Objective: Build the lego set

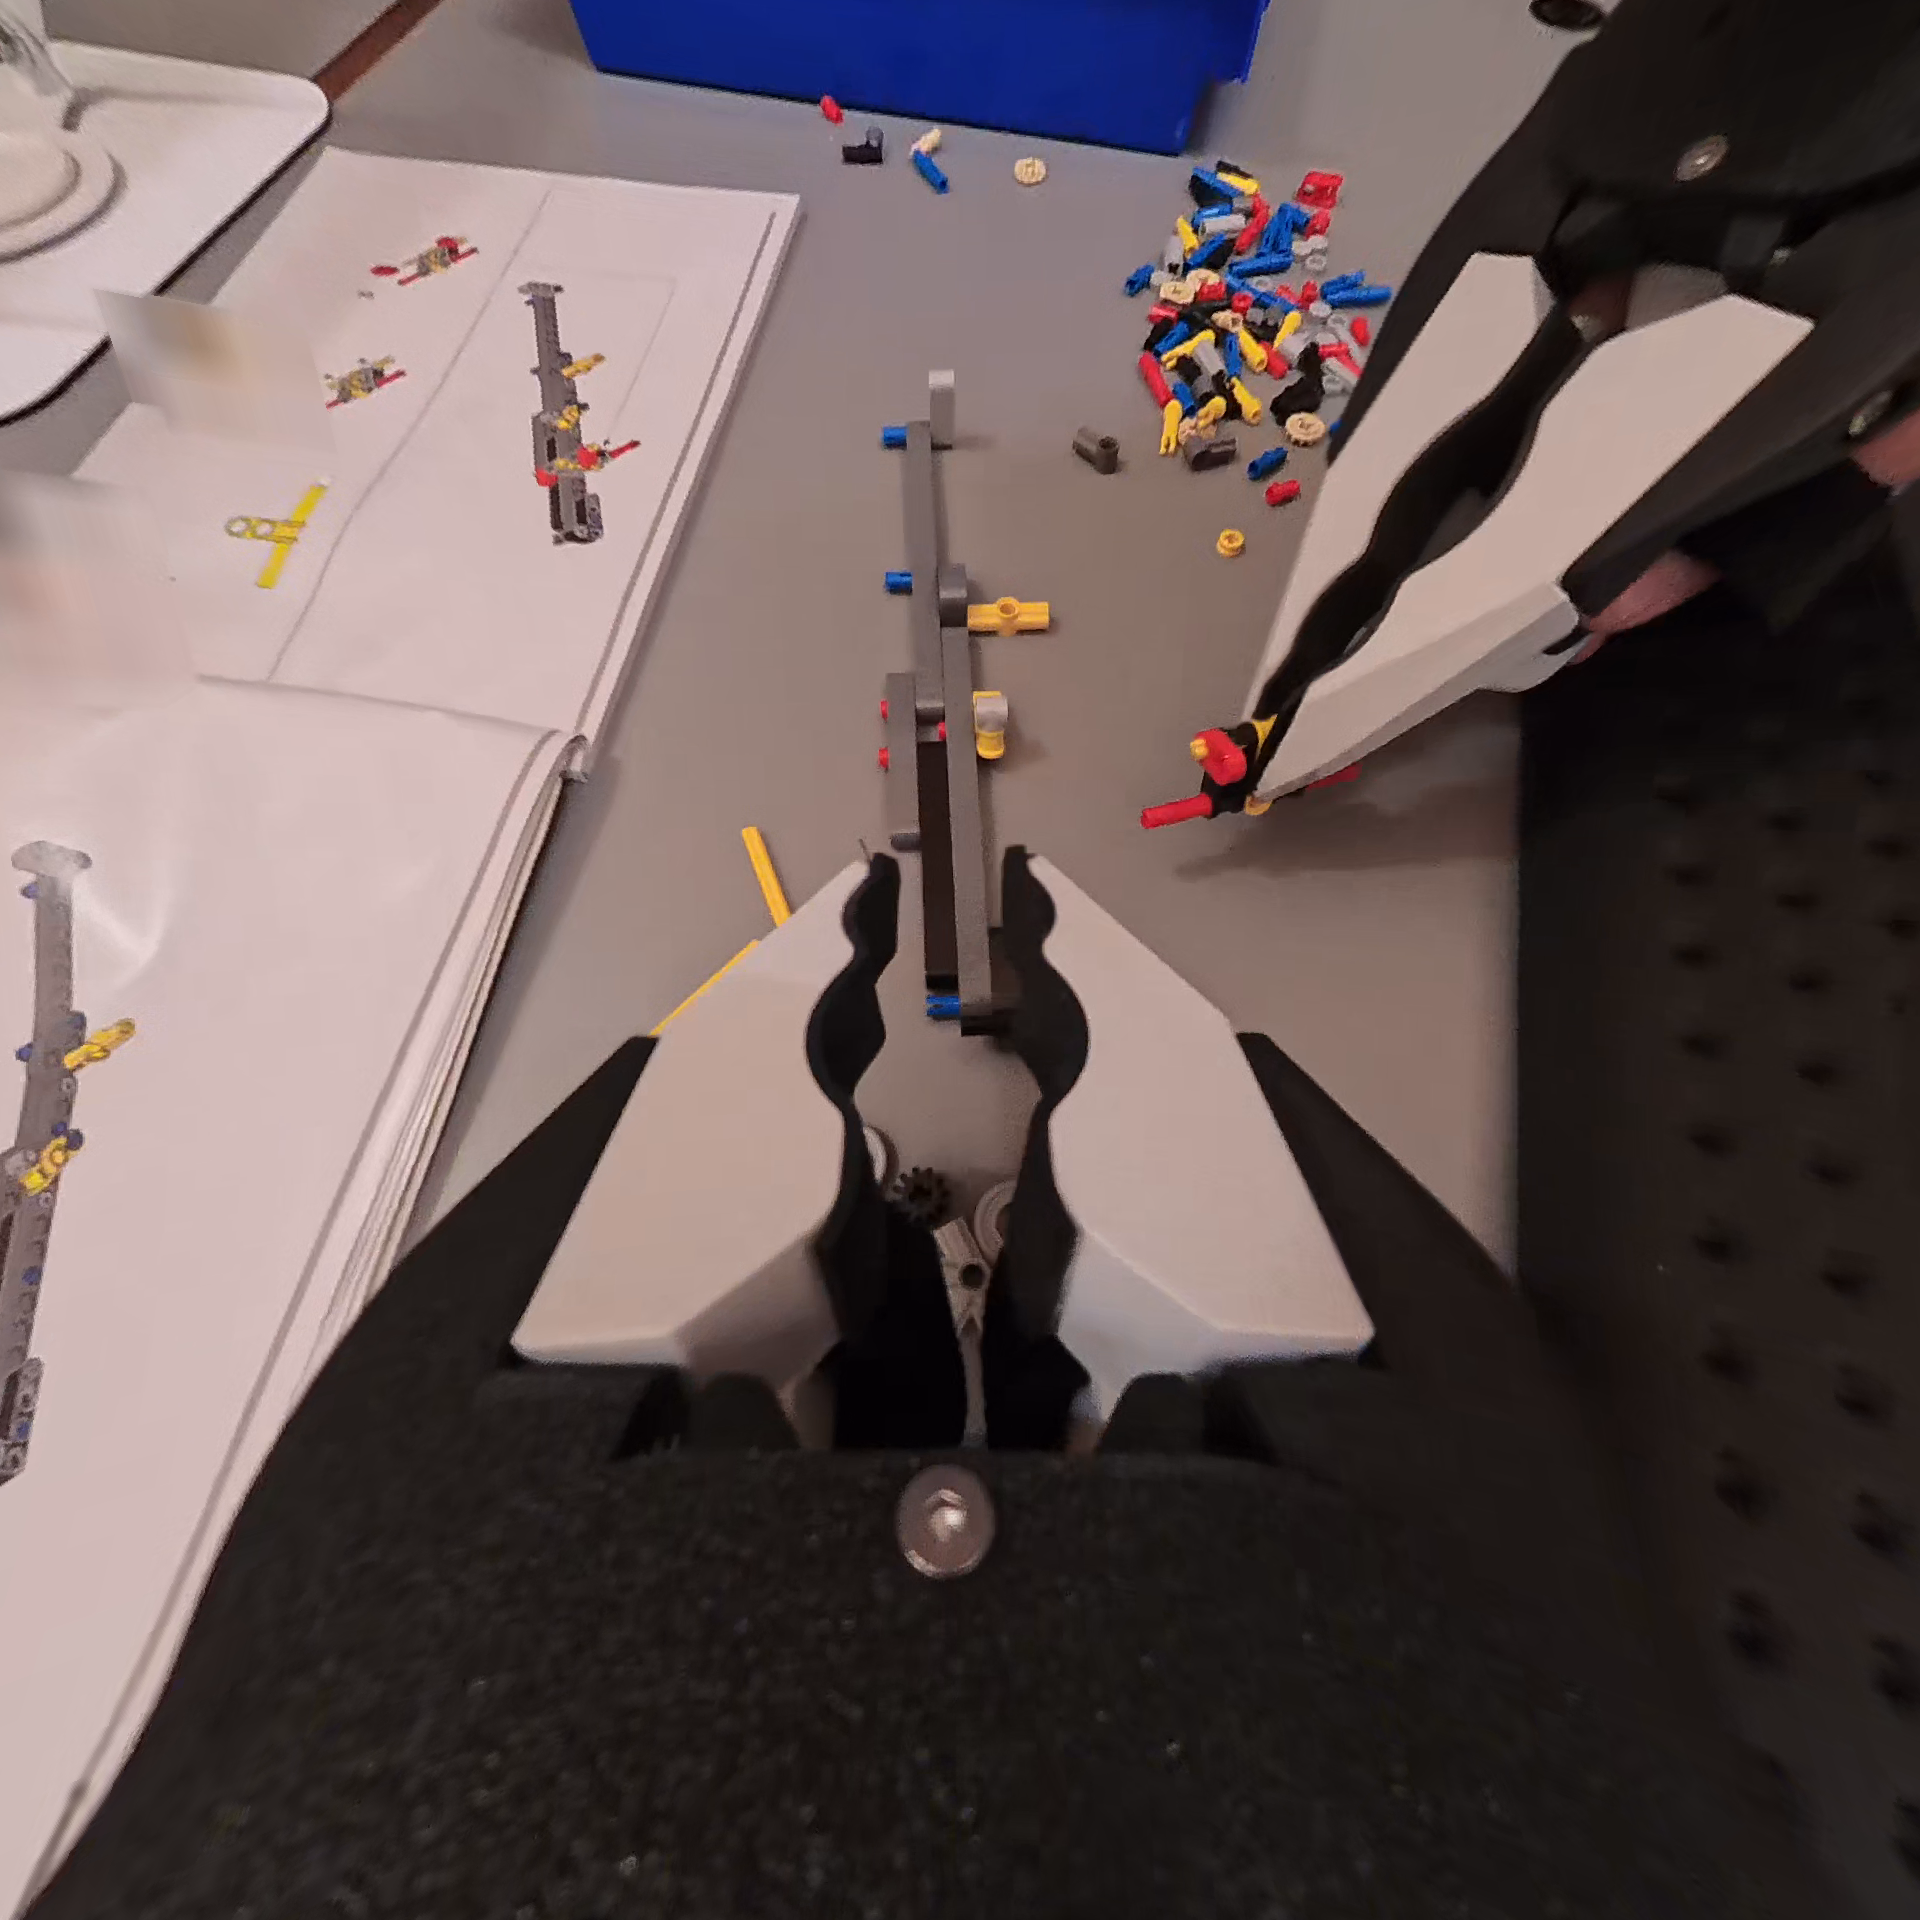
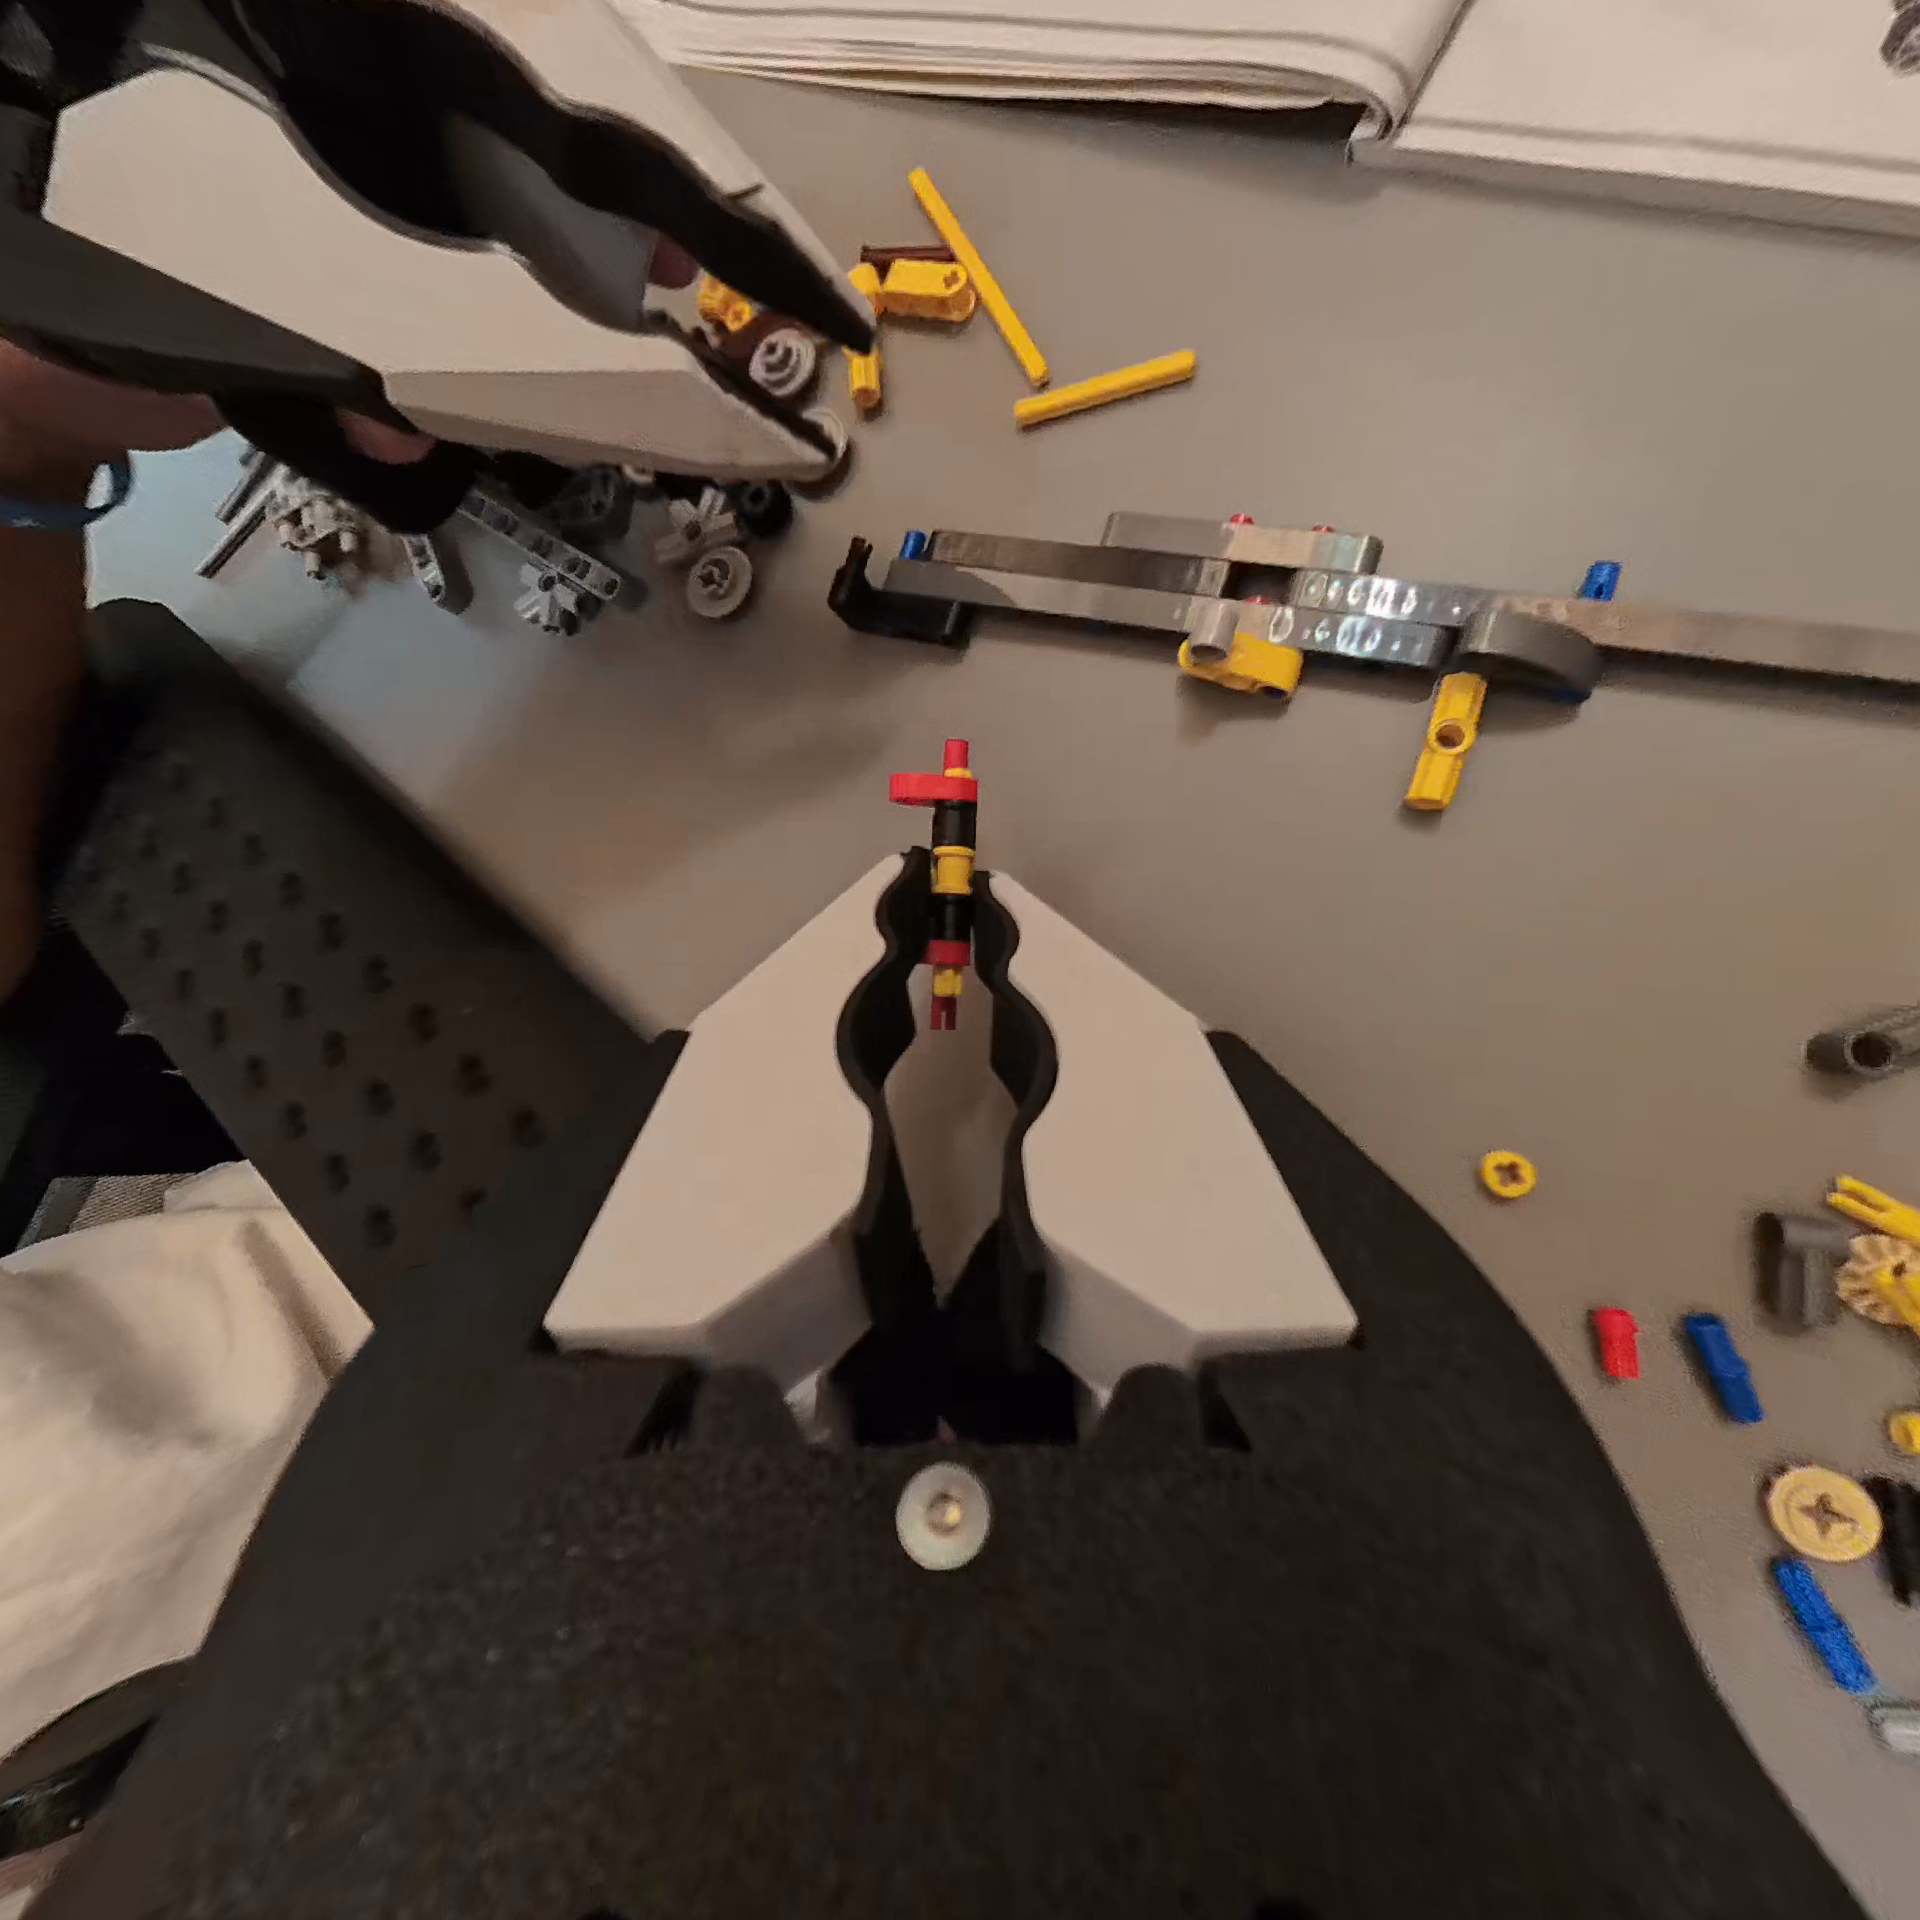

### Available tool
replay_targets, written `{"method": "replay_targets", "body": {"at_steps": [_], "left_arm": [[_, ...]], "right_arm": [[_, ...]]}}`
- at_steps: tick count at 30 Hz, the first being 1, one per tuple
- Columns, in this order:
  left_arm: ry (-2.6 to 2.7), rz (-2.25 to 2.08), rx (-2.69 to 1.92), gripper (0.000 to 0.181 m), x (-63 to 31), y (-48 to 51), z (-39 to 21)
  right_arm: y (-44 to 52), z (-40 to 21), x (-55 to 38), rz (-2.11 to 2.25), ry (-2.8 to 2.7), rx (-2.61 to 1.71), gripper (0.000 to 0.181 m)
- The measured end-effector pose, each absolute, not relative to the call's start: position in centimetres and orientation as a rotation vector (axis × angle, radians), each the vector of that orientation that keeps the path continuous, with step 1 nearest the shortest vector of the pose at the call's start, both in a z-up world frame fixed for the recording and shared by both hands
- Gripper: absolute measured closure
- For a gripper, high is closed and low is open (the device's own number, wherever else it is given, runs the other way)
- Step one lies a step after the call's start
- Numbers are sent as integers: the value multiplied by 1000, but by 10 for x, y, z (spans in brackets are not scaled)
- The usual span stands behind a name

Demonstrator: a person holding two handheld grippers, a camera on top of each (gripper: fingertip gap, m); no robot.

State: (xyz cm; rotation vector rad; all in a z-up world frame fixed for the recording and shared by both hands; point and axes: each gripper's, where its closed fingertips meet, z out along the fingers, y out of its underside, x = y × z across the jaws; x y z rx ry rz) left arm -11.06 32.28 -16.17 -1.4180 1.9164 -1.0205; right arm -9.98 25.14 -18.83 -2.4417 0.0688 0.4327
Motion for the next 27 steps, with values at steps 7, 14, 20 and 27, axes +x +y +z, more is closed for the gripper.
{"method": "replay_targets", "body": {"at_steps": [7,14,20,27], "left_arm": [[1977,-956,-1509,147,-114,324,-179],[2052,-936,-1450,136,-115,314,-192],[2064,-834,-1467,142,-111,314,-201],[2075,-810,-1504,147,-112,318,-206]], "right_arm": [[257,-205,-91,319,125,-2494,174],[261,-208,-91,340,165,-2483,174],[257,-203,-77,286,164,-2517,174],[258,-200,-59,290,207,-2506,174]]}}
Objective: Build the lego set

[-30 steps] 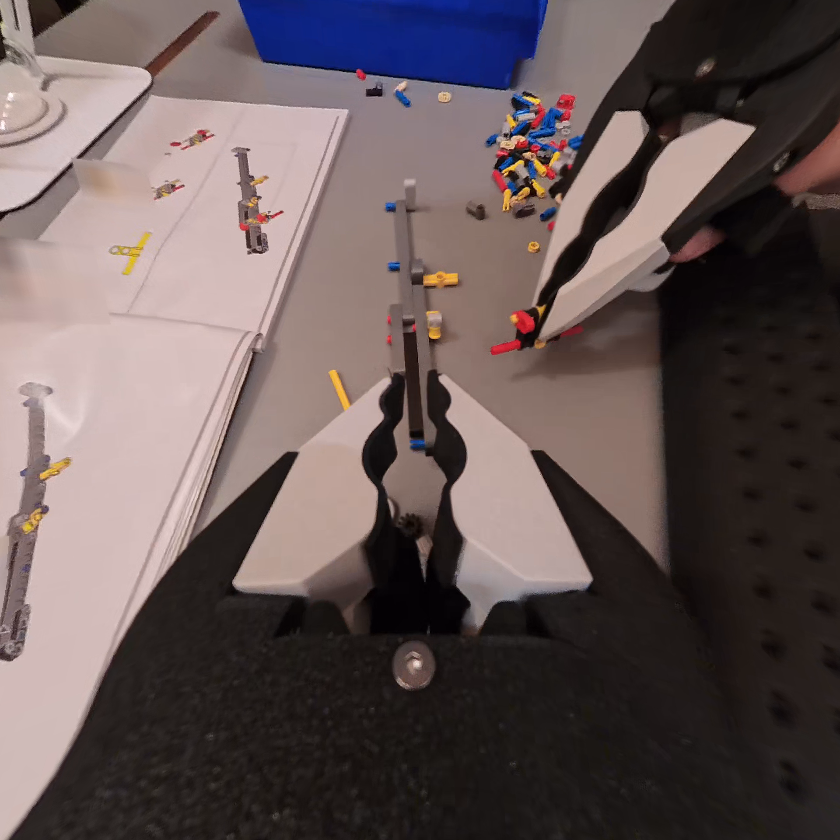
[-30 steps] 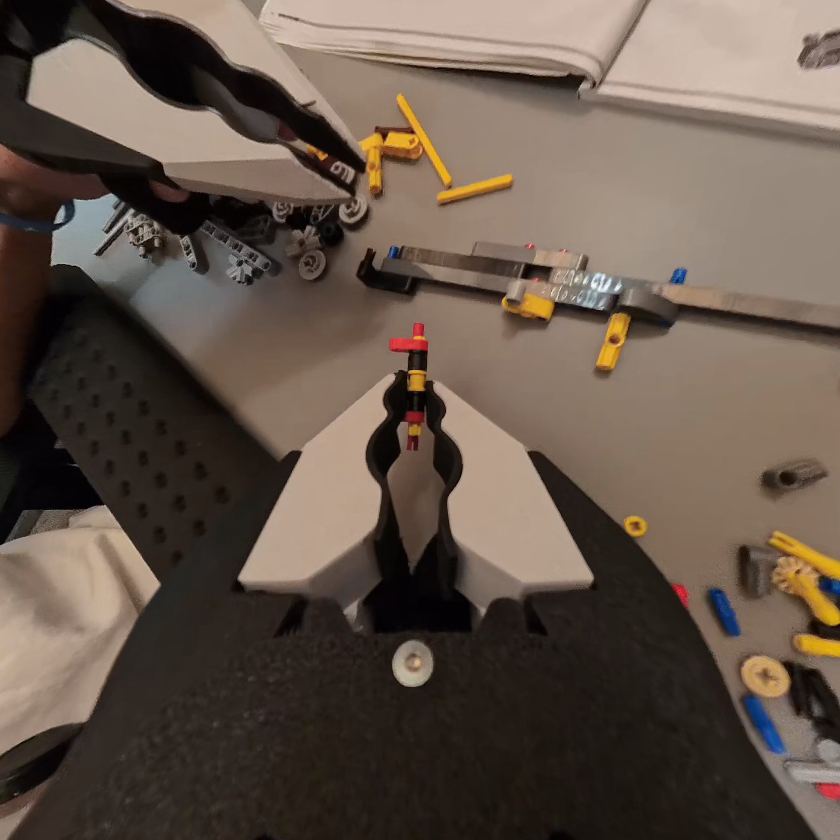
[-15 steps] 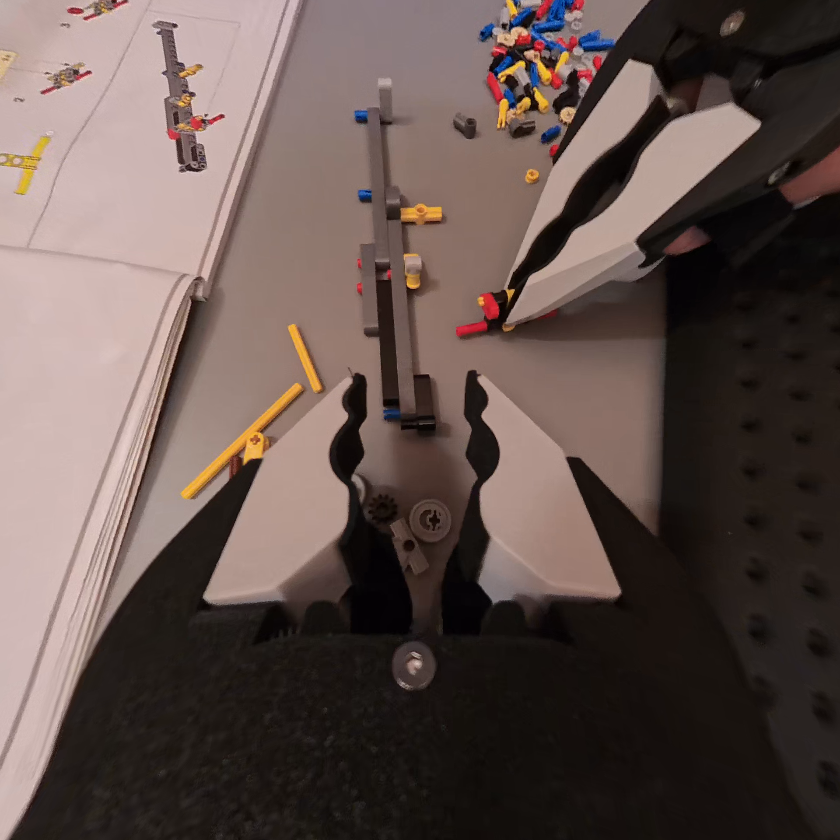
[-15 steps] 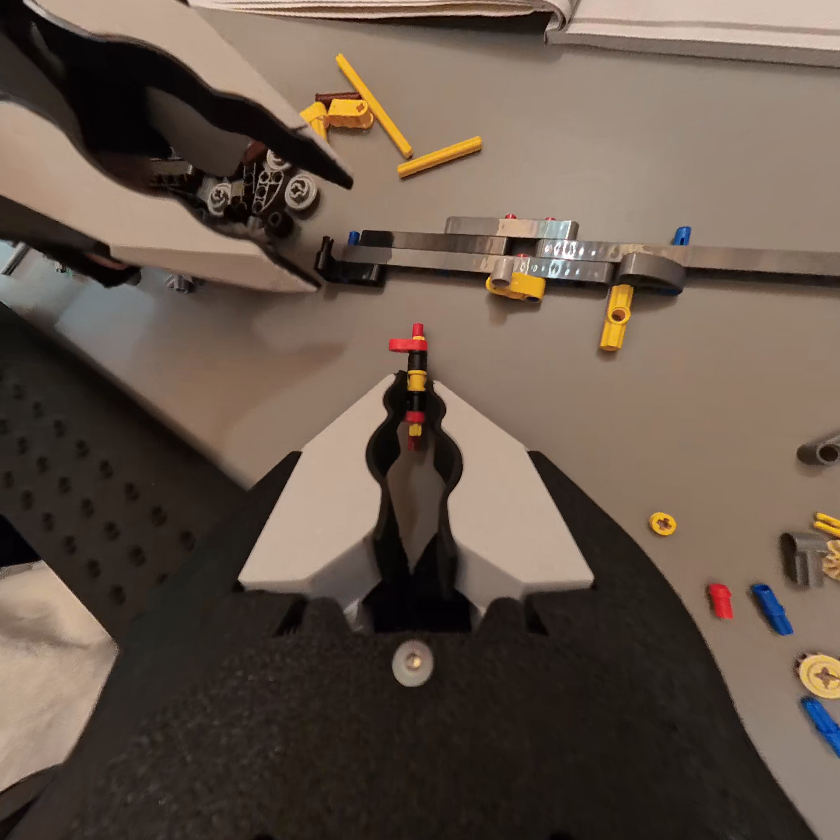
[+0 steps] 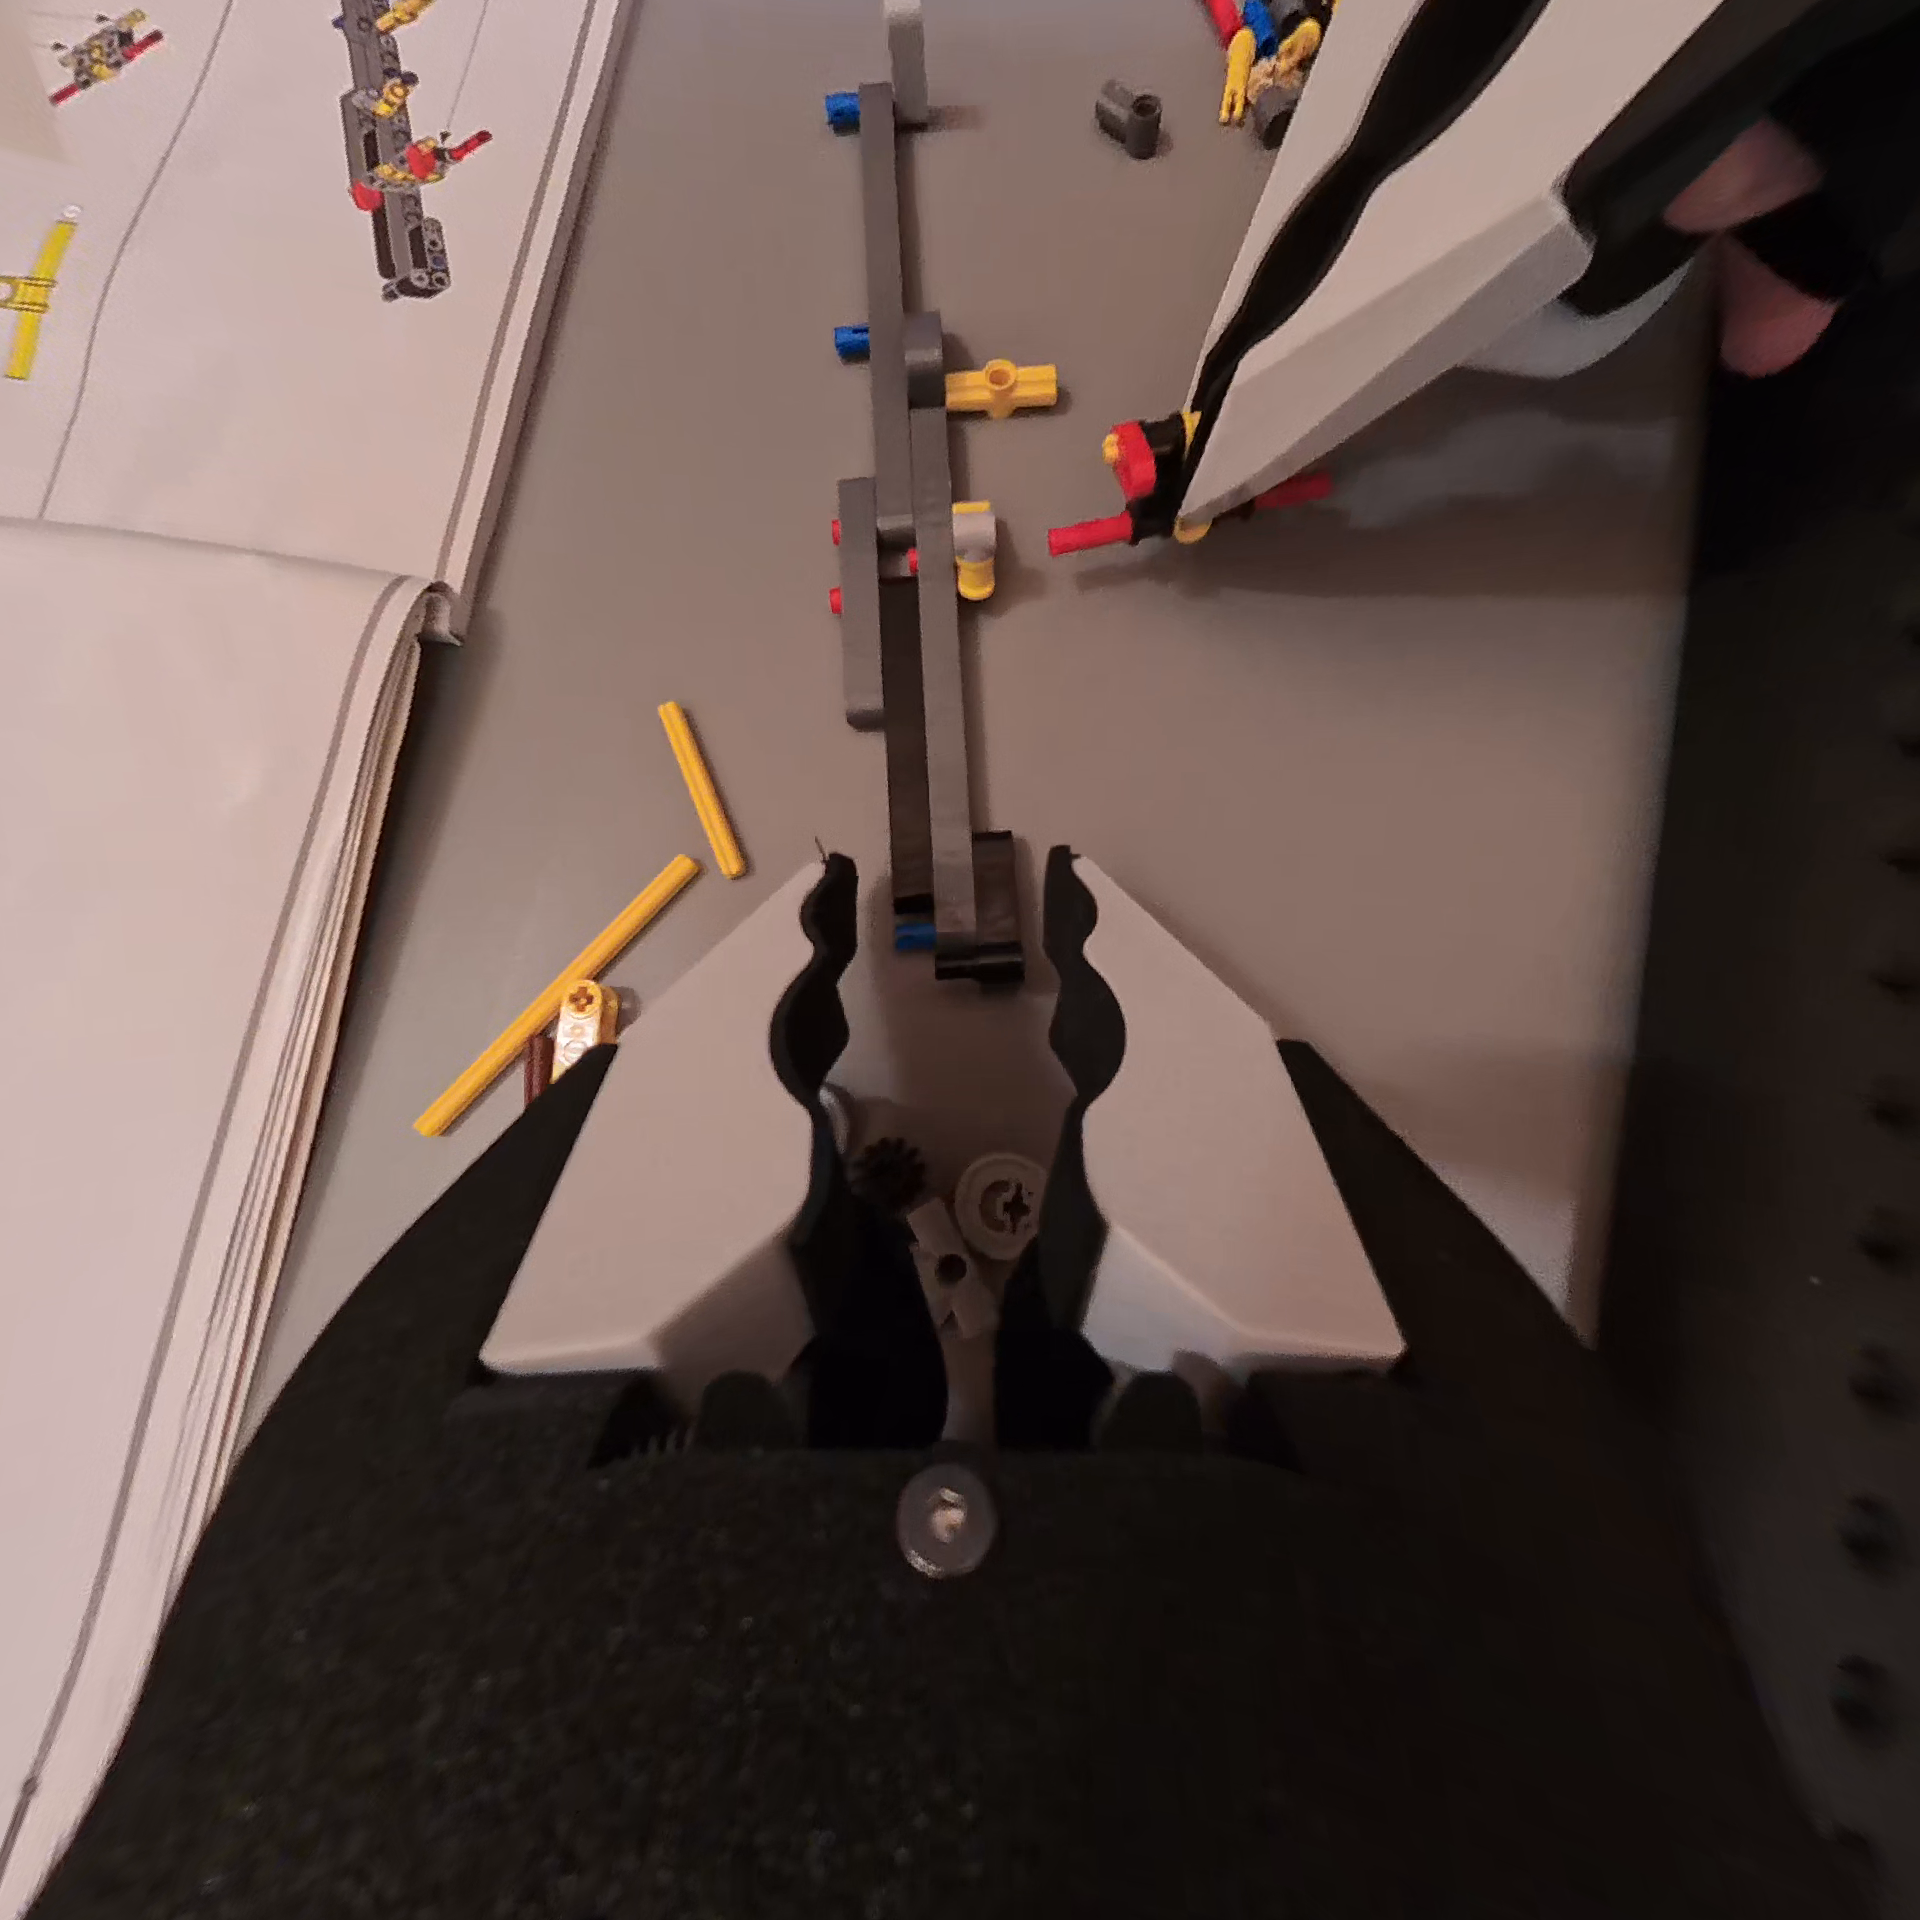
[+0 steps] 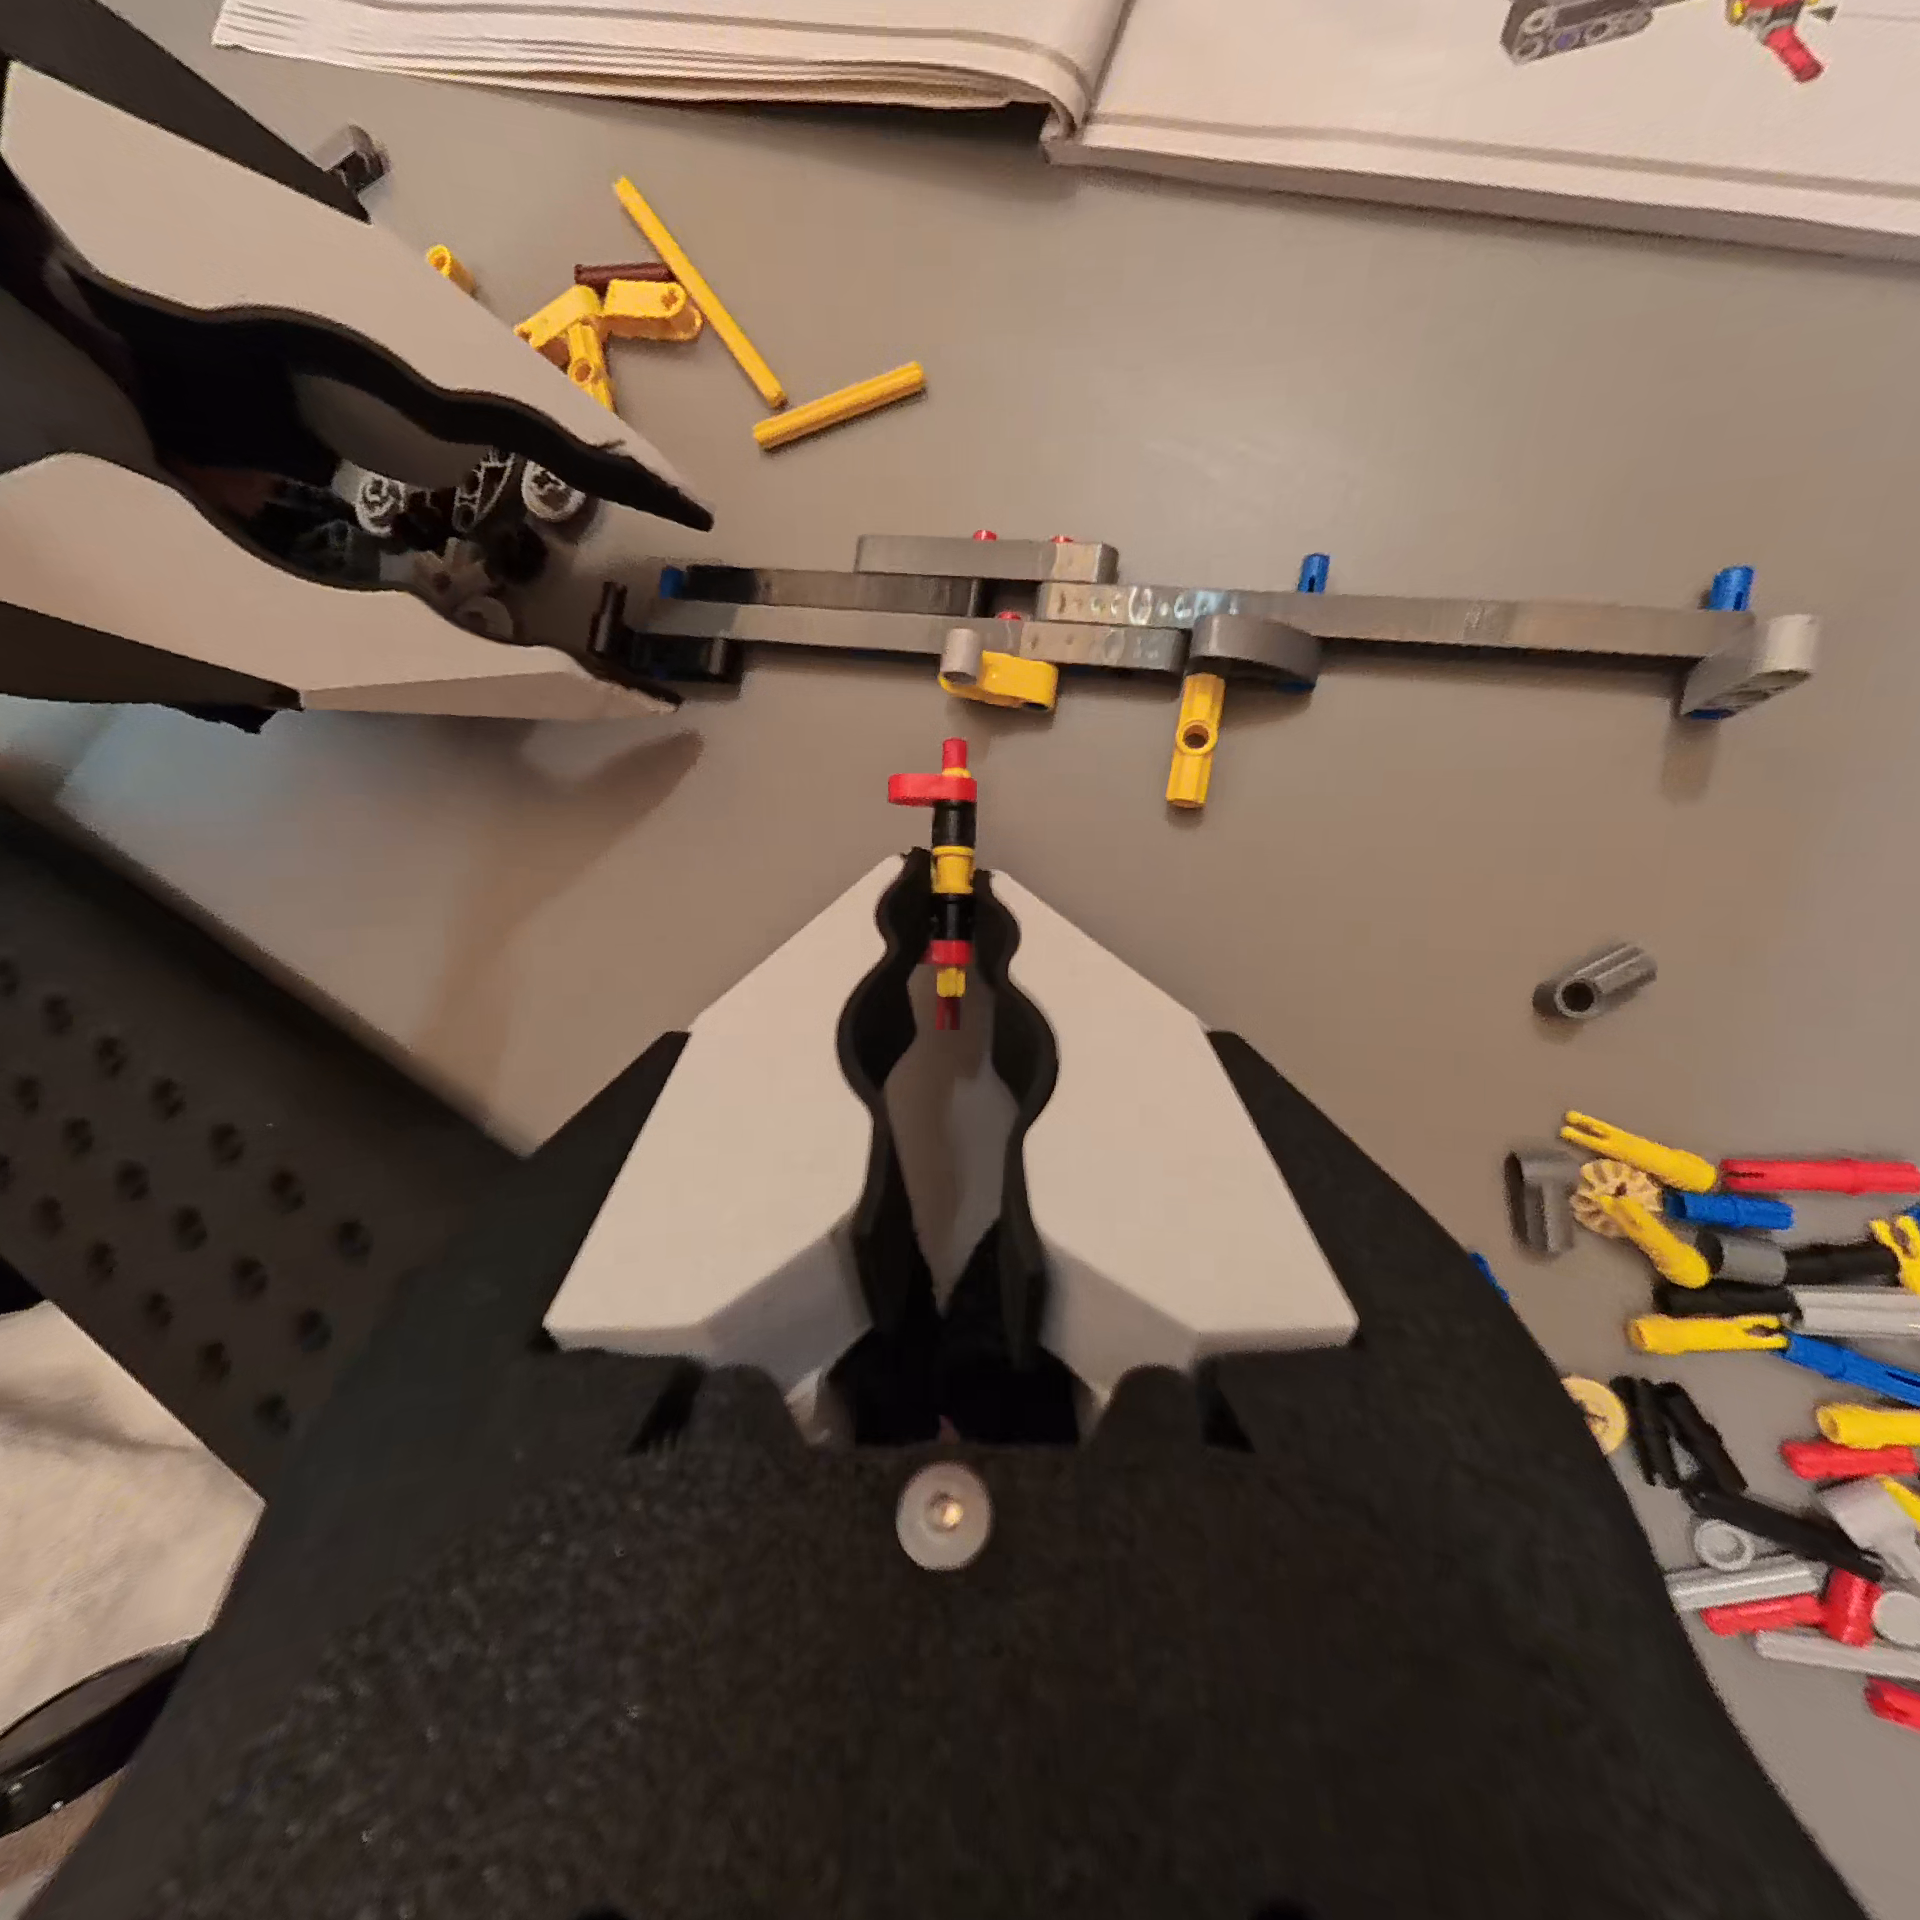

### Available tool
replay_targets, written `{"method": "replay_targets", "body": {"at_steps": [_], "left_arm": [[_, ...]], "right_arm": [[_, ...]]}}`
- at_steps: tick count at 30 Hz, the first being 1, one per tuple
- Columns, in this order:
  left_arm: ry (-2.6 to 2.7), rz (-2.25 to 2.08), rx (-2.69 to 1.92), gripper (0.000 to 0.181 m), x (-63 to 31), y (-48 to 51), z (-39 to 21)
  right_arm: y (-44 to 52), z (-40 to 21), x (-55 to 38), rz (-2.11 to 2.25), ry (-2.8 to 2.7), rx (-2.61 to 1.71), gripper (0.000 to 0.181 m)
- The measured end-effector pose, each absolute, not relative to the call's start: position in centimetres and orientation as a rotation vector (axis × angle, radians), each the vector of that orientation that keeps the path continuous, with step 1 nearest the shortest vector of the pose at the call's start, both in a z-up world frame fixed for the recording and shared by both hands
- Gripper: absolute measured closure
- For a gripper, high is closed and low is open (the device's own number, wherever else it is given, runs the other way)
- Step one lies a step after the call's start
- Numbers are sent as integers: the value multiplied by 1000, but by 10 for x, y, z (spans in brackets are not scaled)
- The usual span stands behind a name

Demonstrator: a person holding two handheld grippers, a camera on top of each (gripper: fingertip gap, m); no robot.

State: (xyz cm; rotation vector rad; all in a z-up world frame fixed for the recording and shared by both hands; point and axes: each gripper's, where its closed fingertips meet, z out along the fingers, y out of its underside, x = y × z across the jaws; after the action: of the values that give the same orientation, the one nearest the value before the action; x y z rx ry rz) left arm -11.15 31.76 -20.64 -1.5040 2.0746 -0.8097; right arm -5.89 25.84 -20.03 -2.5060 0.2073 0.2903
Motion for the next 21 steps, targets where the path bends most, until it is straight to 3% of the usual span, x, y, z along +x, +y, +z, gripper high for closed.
{"method": "replay_targets", "body": {"at_steps": [21], "left_arm": [[2091,-757,-1531,158,-114,323,-214]], "right_arm": [[272,-208,-90,396,151,-2481,174]]}}
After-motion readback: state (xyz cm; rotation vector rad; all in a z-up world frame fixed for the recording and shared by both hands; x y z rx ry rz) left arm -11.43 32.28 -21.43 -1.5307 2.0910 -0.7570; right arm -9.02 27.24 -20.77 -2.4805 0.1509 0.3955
